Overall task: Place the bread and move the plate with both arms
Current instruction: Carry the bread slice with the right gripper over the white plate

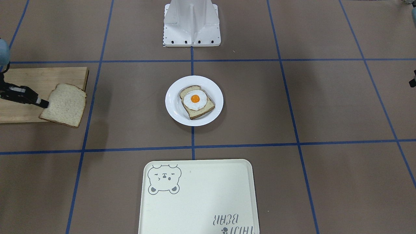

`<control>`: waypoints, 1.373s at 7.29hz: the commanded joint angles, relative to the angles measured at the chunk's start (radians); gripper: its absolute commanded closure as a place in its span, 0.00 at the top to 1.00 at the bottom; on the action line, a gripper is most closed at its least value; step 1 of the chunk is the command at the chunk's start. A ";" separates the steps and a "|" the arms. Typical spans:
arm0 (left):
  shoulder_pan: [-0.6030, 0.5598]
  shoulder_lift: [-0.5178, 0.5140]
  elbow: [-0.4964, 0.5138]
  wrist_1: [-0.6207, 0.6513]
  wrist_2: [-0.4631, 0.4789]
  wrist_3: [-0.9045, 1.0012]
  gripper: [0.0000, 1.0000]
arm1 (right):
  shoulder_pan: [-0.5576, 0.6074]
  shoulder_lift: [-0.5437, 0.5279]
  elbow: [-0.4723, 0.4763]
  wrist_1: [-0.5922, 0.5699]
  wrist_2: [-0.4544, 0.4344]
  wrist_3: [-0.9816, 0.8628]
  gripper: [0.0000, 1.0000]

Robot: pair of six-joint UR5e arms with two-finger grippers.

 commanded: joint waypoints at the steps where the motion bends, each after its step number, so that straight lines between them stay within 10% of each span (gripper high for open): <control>1: 0.000 -0.006 0.005 0.000 0.000 0.000 0.99 | -0.124 0.142 0.000 -0.005 -0.103 0.215 0.00; 6: 0.000 -0.006 0.002 0.002 -0.002 0.000 0.99 | -0.454 0.311 0.009 -0.011 -0.428 0.477 0.00; 10: 0.000 -0.006 0.002 0.002 -0.002 0.000 0.99 | -0.511 0.314 -0.004 -0.002 -0.465 0.206 0.00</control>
